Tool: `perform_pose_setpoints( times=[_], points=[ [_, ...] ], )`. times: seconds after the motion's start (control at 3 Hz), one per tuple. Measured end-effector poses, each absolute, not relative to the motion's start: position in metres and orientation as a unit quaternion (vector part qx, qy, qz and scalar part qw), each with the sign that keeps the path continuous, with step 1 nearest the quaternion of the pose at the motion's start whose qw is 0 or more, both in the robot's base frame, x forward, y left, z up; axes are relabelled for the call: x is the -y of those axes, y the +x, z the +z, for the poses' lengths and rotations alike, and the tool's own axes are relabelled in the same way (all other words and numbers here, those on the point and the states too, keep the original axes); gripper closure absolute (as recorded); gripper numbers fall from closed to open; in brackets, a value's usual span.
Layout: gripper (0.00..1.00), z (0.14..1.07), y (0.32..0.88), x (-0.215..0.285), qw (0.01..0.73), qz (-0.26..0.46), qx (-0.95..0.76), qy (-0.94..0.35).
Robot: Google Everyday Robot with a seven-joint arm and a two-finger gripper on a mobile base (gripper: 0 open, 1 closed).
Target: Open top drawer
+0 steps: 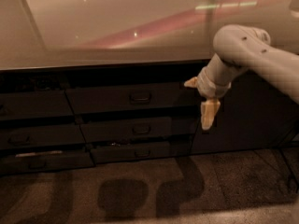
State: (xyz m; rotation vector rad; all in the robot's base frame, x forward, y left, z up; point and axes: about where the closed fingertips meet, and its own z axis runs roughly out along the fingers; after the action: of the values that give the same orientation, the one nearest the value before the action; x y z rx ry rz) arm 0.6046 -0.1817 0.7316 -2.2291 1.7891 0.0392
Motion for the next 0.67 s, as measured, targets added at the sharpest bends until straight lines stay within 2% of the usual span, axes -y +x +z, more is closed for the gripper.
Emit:
perform_pose_setpoints(
  times=[0.33, 0.67],
  points=[
    [0.00, 0.7413, 0.6459, 0.1678, 0.155, 0.035, -0.609, -0.777],
    [0.00, 0.7394, 0.6457, 0.1670, 0.153, 0.034, -0.609, -0.778]
  ],
)
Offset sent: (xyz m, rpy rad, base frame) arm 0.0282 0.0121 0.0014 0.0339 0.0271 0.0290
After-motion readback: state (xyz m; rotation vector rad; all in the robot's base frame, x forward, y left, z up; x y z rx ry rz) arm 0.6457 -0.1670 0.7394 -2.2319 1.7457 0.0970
